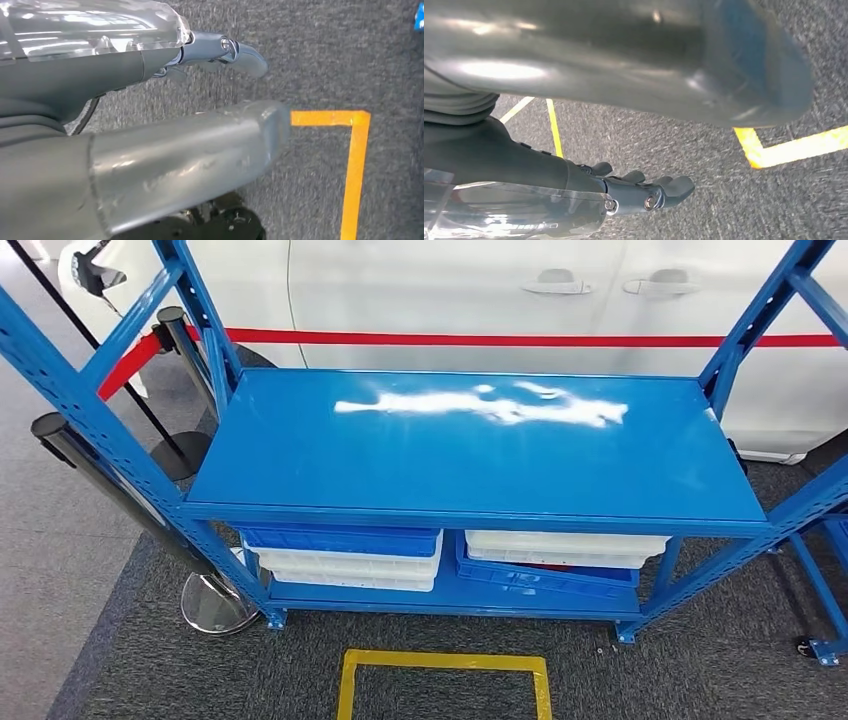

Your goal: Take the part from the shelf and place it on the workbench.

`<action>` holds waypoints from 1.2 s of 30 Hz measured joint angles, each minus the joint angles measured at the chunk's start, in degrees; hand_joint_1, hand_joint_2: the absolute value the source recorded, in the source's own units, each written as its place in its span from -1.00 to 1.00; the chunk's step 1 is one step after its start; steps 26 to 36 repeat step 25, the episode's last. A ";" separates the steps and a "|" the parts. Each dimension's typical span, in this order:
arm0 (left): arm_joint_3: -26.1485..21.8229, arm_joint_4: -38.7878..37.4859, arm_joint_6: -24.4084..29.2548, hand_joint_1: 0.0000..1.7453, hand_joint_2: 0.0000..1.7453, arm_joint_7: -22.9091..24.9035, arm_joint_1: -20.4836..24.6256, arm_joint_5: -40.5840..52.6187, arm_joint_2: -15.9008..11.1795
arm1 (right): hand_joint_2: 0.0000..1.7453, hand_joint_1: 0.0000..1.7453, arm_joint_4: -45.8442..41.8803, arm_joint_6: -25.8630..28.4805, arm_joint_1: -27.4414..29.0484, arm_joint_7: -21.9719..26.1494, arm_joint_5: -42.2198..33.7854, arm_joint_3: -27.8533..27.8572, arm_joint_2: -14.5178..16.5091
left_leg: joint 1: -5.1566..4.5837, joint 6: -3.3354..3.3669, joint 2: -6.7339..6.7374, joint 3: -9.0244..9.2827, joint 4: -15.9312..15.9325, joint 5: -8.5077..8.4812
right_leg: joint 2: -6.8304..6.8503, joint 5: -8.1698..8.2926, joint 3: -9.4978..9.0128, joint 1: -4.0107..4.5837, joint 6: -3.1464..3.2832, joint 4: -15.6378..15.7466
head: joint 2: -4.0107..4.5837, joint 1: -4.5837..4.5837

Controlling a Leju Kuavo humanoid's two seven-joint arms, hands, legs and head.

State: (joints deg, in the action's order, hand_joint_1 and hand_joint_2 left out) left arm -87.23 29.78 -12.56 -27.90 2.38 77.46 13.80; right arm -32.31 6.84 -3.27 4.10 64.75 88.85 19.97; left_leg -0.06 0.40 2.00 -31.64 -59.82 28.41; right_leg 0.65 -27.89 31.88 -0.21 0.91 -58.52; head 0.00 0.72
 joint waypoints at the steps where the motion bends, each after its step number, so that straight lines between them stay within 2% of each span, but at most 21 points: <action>1: 0.00 0.08 -0.02 -1.00 -1.00 0.00 -0.03 0.09 0.01 | -1.00 -1.00 0.06 0.04 -0.02 -0.02 0.03 -0.01 0.01 | 0.06 -0.33 -0.46 -0.55 -1.47 1.06 | -0.08 0.16 -0.20 -0.25 0.23 0.35 | 0.00 0.03; 2: 0.00 0.15 -0.02 -1.00 -1.00 0.00 -0.08 0.13 0.01 | -0.50 -1.00 0.13 0.10 -0.05 -0.03 0.03 -0.02 0.02 | 0.19 -0.64 -0.96 -1.73 -4.18 2.71 | -0.12 0.26 -0.37 -0.44 0.40 0.57 | 0.00 0.07; 4: 0.00 0.23 -0.03 -1.00 -1.00 0.01 -0.16 0.20 0.01 | 0.50 -1.00 0.22 0.29 -0.09 -0.03 0.03 -0.04 0.01 | 0.45 -1.12 -1.44 -5.19 -11.55 6.18 | -0.28 0.23 -0.40 -0.47 0.52 0.59 | 0.00 0.10; 5: 0.00 0.30 -0.03 -1.00 -1.00 0.02 -0.20 0.19 -0.01 | 1.00 -1.00 0.26 0.45 -0.09 -0.03 -0.01 -0.04 0.01 | 0.58 -1.30 -1.46 -6.55 -14.28 6.92 | -0.40 0.18 -0.44 -0.48 0.54 0.56 | 0.00 0.11; 6: -0.01 0.38 -0.03 -1.00 -1.00 0.04 -0.25 0.20 -0.02 | 1.00 -1.00 0.30 0.60 -0.10 -0.03 -0.11 -0.04 0.01 | 0.69 -1.44 -1.46 -6.99 -14.96 6.43 | -0.55 0.11 -0.52 -0.51 0.51 0.50 | 0.00 0.11; 7: -0.01 0.49 -0.03 -1.00 -1.00 0.05 -0.32 0.22 -0.04 | 1.00 -1.00 0.38 0.73 -0.11 -0.03 -0.21 -0.06 0.02 | 0.87 -1.70 -1.46 -6.29 -13.28 4.84 | -0.70 -0.01 -0.62 -0.60 0.48 0.39 | 0.01 0.12; 8: -0.02 0.60 -0.03 -1.00 -1.00 0.07 -0.36 0.24 -0.06 | 0.50 -1.00 0.49 0.81 -0.13 -0.02 -0.33 -0.08 0.02 | 1.17 -2.15 -1.47 -4.63 -9.66 2.58 | -0.85 -0.22 -0.72 -0.72 0.40 0.16 | 0.01 0.10; 9: -0.02 0.68 -0.03 -1.00 -1.00 0.08 -0.38 0.28 -0.03 | 0.00 -1.00 0.60 0.85 -0.16 -0.01 -0.43 -0.11 -0.02 | 1.44 -2.80 -1.60 -2.77 -5.69 1.00 | -1.00 -0.51 -0.74 -0.70 0.20 -0.19 | 0.01 0.13; 10: -0.02 0.74 -0.05 -1.00 -1.00 0.08 -0.35 0.31 0.06 | -0.50 -1.00 0.71 0.86 -0.20 0.08 -0.46 -0.14 -0.12 | 1.66 -2.96 -1.86 -1.29 -2.47 -0.19 | -1.18 -0.87 -0.65 -0.60 0.03 -0.66 | 0.01 0.26; 11: -0.02 0.78 -0.07 -1.00 -1.00 0.11 -0.31 0.36 0.17 | -1.00 -1.00 0.81 0.84 -0.23 0.24 -0.50 -0.18 -0.23 | 1.76 -2.58 -2.04 -0.44 -0.59 -0.42 | -1.34 -1.14 -0.53 -0.39 -0.18 -1.02 | 0.00 0.32; 12: -0.02 0.79 -0.08 -1.00 -1.00 0.14 -0.27 0.40 0.28 | -1.00 -1.00 0.92 0.79 -0.24 0.46 -0.51 -0.24 -0.33 | 1.72 -2.17 -2.23 -0.23 -0.07 -0.14 | -1.48 -1.31 -0.44 -0.17 -0.34 -1.22 | 0.00 0.31; 13: -0.02 0.80 -0.09 -1.00 -1.00 0.16 -0.25 0.42 0.34 | -1.00 -1.00 1.05 0.72 -0.24 0.69 -0.51 -0.33 -0.42 | 1.62 -1.47 -2.28 -0.24 0.00 -0.26 | -1.58 -1.36 -0.41 -0.10 -0.42 -1.26 | 0.00 0.27; 14: -0.02 0.80 -0.09 -1.00 -1.00 0.18 -0.25 0.44 0.34 | -1.00 -1.00 1.19 0.67 -0.23 0.86 -0.50 -0.44 -0.43 | 1.53 -1.22 -2.22 -0.22 -0.04 -0.14 | -1.59 -1.27 -0.45 -0.10 -0.53 -1.12 | 0.00 0.12; 15: -0.02 0.80 -0.08 -1.00 -1.00 0.18 -0.24 0.44 0.33 | -1.00 -1.00 1.32 0.64 -0.22 0.96 -0.50 -0.53 -0.45 | 1.46 -1.32 -2.23 -0.18 -0.05 -0.25 | -1.61 -1.22 -0.50 -0.17 -0.62 -1.00 | 0.00 0.04; 21: -0.02 0.80 0.68 -1.00 -1.00 1.26 -0.06 0.48 0.32 | -1.00 -1.00 2.12 0.89 -0.26 0.97 -0.49 -1.00 -0.57 | 1.18 -0.86 -2.25 -0.11 -0.07 -0.15 | -1.60 -1.06 -0.70 -0.44 -1.04 -0.60 | 0.00 0.05; 25: -0.02 0.80 1.51 -1.00 1.00 1.81 0.11 0.52 0.31 | -1.00 -1.00 2.57 1.02 -0.26 0.92 -0.49 -1.31 -0.66 | 1.03 -0.76 -2.25 -0.10 -0.07 -0.09 | -1.60 -1.08 -0.70 -0.50 -1.32 -0.57 | 0.00 0.07; 36: -0.02 0.80 1.51 -1.00 1.00 1.81 0.11 0.52 0.31 | -1.00 -1.00 2.57 1.02 -0.26 0.92 -0.49 -1.31 -0.66 | 1.03 -0.76 -2.25 -0.10 -0.07 -0.09 | -1.60 -1.08 -0.70 -0.50 -1.32 -0.57 | 0.00 0.07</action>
